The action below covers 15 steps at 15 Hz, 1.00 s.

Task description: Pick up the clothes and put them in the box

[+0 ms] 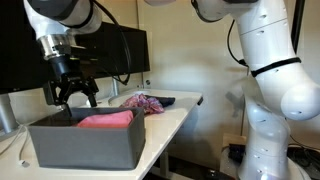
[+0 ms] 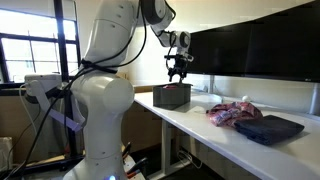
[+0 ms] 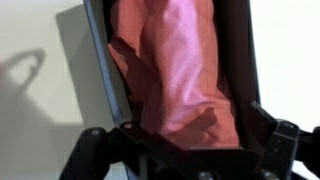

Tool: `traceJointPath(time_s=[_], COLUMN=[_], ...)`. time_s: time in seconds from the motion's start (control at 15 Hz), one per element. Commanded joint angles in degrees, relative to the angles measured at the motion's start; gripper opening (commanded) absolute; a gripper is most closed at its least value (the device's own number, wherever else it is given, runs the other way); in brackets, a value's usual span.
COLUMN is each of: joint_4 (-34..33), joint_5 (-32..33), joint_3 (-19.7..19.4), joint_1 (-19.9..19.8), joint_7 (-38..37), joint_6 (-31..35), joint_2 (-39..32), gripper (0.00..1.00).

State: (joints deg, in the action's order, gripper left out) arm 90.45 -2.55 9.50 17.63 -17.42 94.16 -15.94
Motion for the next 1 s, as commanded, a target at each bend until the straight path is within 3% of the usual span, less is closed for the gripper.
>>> traceJointPath(time_s=[0.0, 0.93], joint_4=[1.94, 5.67], joint_5=[1.85, 6.22], joint_3=[0.4, -1.16], joint_1=[-0.13, -3.15], joint_7=[-0.79, -4.46], joint_6=[0.91, 2.01], joint_2=[3.34, 11.2], gripper=[1.0, 1.0])
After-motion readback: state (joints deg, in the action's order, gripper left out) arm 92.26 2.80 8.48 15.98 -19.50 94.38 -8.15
